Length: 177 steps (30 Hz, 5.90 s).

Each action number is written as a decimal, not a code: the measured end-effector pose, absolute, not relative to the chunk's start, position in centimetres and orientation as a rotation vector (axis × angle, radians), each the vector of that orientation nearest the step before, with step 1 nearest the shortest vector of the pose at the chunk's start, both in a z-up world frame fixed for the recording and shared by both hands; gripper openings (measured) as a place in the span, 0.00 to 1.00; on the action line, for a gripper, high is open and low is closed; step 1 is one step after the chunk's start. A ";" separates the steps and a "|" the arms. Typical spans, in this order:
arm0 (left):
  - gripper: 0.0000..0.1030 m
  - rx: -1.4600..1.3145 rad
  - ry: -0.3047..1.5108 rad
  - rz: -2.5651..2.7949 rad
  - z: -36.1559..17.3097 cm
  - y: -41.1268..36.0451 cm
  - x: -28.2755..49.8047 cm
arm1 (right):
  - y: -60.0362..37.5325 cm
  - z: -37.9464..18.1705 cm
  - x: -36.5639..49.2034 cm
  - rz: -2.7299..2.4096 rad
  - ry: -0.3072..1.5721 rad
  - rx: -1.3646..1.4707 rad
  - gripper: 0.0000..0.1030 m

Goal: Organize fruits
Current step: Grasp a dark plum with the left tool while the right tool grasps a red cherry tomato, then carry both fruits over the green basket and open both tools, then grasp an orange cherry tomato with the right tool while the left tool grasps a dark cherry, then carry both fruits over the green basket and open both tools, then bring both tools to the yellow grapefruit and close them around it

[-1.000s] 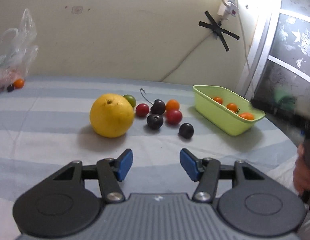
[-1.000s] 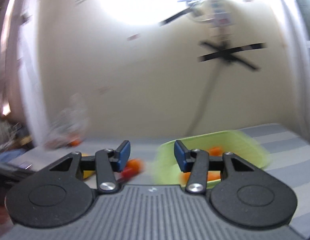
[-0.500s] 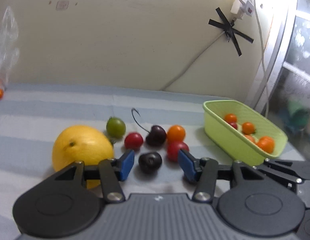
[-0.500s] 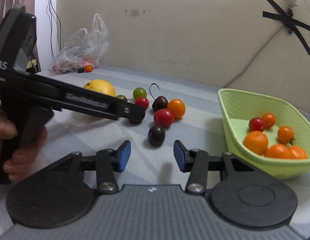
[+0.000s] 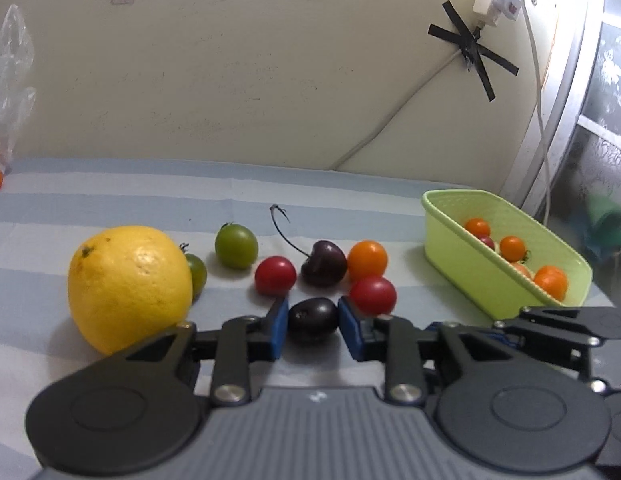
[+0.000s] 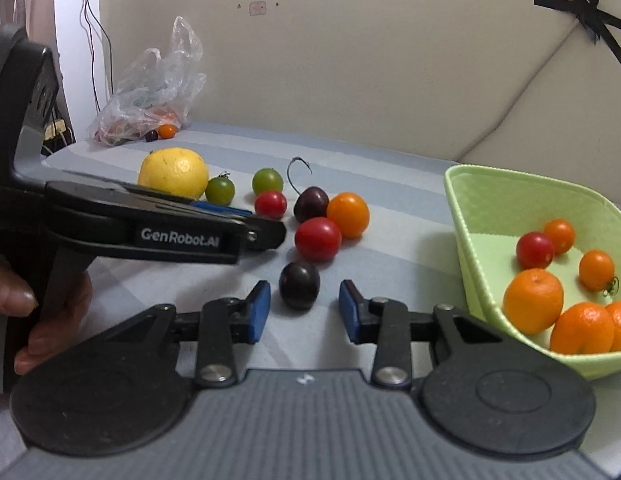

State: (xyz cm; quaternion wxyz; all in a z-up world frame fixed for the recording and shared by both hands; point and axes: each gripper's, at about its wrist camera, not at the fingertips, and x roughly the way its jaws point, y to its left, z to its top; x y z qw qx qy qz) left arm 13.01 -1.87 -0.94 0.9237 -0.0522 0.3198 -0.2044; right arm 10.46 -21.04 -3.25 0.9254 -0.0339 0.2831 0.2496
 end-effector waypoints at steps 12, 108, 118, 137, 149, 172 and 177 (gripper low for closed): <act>0.27 -0.132 0.617 -0.437 -0.1 1.7 7.1 | -21.5 -0.7 10.1 0.473 0.490 0.008 0.40; 0.50 -0.203 0.567 -0.501 2.6 3.8 11.7 | -18.0 -2.7 15.1 0.401 0.548 -0.224 0.28; 0.48 0.169 0.611 -0.552 2.5 -4.4 16.8 | -21.9 -1.8 6.6 0.342 0.332 -0.112 0.27; 0.28 0.195 0.622 -0.579 4.2 -8.9 18.7 | -25.6 -1.5 4.3 0.357 0.221 0.033 0.27; 0.28 0.136 0.672 -0.749 4.5 -17.6 20.3 | -34.8 -1.9 10.4 0.069 0.310 0.123 0.27; 0.42 0.023 0.442 -0.579 8.1 -2.1 6.8 | -37.8 -2.2 8.9 -0.043 0.130 0.219 0.27; 0.47 -0.034 0.500 -0.341 6.5 6.8 5.4 | -36.4 -1.6 7.5 0.008 0.136 0.220 0.29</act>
